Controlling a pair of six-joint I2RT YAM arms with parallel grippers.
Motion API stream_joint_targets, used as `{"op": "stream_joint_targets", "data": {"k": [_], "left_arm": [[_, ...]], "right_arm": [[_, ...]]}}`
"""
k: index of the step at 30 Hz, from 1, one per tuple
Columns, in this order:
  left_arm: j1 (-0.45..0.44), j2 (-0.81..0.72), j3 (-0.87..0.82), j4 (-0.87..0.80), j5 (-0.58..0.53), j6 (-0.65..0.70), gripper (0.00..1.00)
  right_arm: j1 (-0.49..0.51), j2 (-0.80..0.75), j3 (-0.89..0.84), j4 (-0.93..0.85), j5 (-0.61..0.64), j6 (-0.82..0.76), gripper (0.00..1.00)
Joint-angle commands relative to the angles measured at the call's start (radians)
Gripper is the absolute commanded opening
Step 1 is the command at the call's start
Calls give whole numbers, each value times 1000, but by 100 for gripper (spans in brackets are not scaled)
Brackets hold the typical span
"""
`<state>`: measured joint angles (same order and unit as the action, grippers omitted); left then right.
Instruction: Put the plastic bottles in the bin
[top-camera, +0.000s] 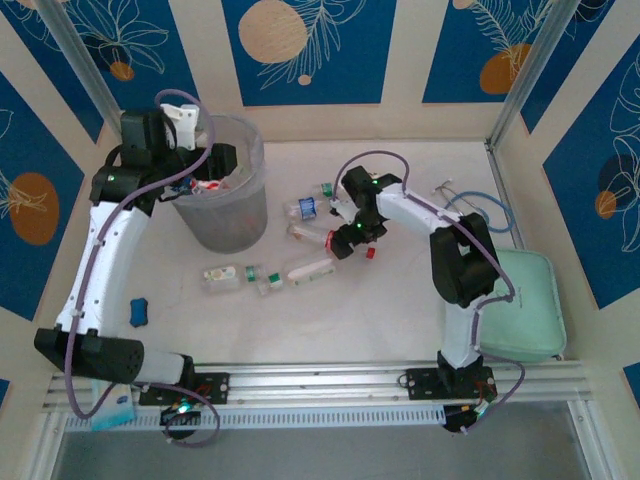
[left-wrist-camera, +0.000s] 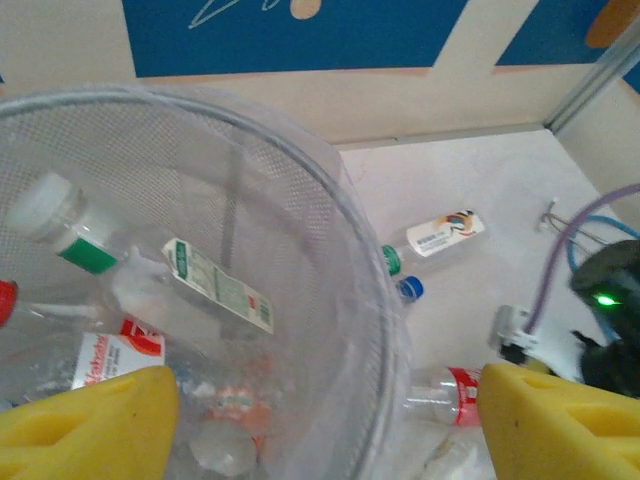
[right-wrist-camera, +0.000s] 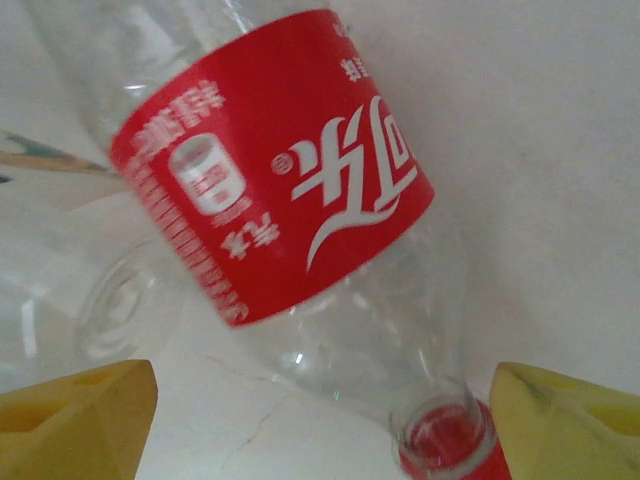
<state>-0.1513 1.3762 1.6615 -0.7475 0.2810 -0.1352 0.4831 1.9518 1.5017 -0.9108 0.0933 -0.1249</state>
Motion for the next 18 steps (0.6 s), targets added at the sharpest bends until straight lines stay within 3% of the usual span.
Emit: {"op": "stream_joint_targets", "data": {"k": [1,5,13,18], "left_arm": [[-2,-24,-37,20,62,-56,78],[-2,-34,-61,52,91,-89,77],[-3,-24,-80,123,156,-175,77],[-33,-37,-80,129,125,-202,77]], "right_arm": [[-8,33,42,4,-26,-20,87],[-13,66,45,21,-60,-10,86],[-20,61,38,-5,-72,-16,69],[-23,-3,38,-56,-74,-19,57]]}}
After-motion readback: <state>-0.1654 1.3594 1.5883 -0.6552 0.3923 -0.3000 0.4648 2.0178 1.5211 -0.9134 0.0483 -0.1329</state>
